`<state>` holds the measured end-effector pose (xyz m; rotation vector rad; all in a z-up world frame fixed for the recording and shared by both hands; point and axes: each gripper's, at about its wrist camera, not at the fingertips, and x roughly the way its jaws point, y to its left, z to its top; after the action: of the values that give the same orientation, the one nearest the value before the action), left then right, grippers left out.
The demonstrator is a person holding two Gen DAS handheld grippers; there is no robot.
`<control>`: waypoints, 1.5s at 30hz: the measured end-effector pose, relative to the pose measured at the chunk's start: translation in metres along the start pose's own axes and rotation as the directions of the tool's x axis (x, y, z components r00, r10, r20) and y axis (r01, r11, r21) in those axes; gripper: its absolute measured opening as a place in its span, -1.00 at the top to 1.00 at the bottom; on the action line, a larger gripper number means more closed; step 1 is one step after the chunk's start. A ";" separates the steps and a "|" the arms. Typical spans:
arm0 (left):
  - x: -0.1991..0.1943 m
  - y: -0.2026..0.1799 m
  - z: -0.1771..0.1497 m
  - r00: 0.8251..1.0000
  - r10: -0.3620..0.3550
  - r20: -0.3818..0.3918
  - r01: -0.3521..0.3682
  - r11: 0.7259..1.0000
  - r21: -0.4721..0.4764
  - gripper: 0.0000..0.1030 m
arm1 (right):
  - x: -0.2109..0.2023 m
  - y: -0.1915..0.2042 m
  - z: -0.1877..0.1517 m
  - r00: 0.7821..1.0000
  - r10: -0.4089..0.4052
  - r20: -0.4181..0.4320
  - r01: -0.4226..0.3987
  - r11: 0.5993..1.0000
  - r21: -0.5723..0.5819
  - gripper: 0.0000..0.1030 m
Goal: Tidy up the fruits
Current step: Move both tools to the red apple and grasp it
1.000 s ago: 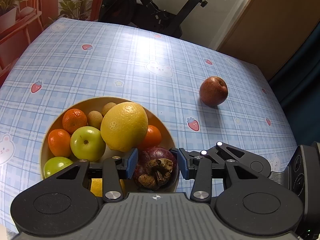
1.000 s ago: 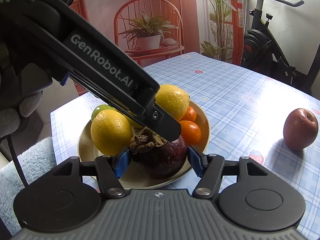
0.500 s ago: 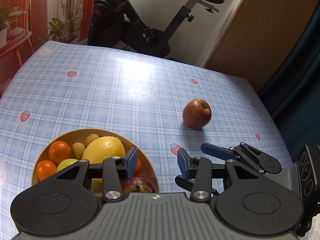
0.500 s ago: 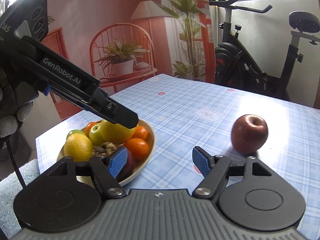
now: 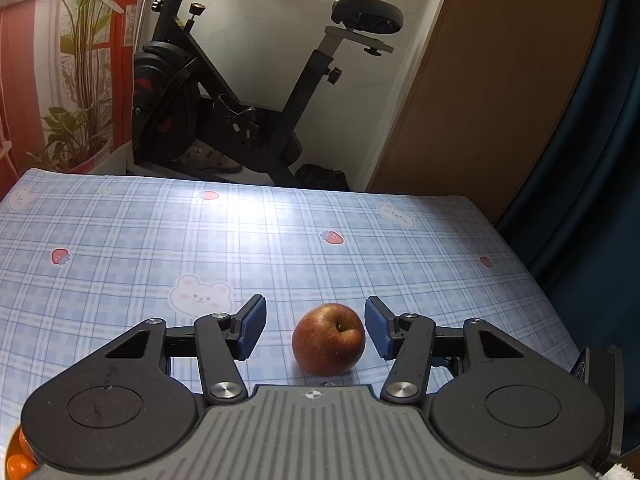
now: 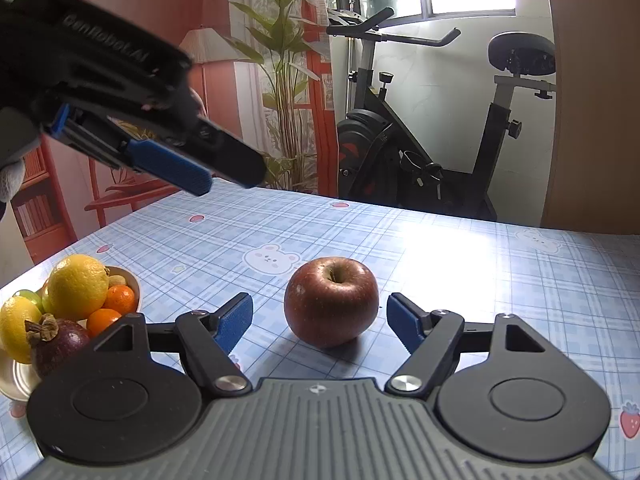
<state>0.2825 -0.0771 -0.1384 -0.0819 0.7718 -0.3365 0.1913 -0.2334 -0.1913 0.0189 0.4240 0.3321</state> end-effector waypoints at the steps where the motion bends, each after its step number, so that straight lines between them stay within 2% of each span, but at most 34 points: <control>1: 0.008 -0.002 0.002 1.000 -0.001 -0.009 0.001 1.000 -0.003 -0.11 | 0.003 0.000 0.001 1.000 -0.002 -0.001 0.002 1.000 0.003 -0.49; 8: 0.050 -0.004 0.000 0.996 -0.014 -0.092 0.013 1.000 -0.011 -0.11 | 0.026 -0.013 0.003 0.999 0.015 -0.043 -0.012 0.999 0.048 -0.48; 10: 0.056 -0.004 -0.002 0.993 -0.023 -0.114 0.021 1.000 -0.017 -0.10 | 0.029 -0.015 0.005 0.999 0.025 -0.042 -0.023 0.998 0.053 -0.49; 13: 0.064 0.002 -0.004 0.991 -0.025 -0.130 0.021 0.999 -0.036 -0.10 | 0.038 -0.019 0.005 0.996 0.044 -0.083 -0.039 0.997 0.070 -0.48; 18: 0.077 0.010 -0.006 0.986 -0.050 -0.161 0.041 0.998 -0.056 -0.08 | 0.040 -0.028 0.003 0.993 0.075 -0.088 -0.064 0.991 0.122 -0.48; 20: 0.080 0.011 -0.004 0.982 -0.074 -0.174 0.064 0.996 -0.066 0.02 | 0.044 -0.032 0.004 0.990 0.089 -0.107 -0.074 0.988 0.133 -0.41; 31: 0.082 0.000 -0.006 0.982 -0.060 -0.178 0.059 0.998 -0.011 0.06 | 0.041 -0.032 0.002 0.991 0.086 -0.107 -0.069 0.986 0.151 -0.34; 39: 0.076 -0.013 -0.011 0.987 -0.012 -0.159 0.018 0.999 0.038 0.06 | 0.035 -0.038 -0.001 0.991 0.111 -0.080 -0.096 0.980 0.177 -0.34; 45: 0.073 -0.020 -0.015 0.987 0.019 -0.158 -0.006 0.997 0.080 0.07 | 0.038 -0.040 -0.001 0.989 0.111 -0.102 -0.093 0.981 0.170 -0.34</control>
<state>0.3154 -0.1190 -0.1939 0.0250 0.9147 -0.3648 0.2360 -0.2592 -0.2106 0.1848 0.5611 0.3998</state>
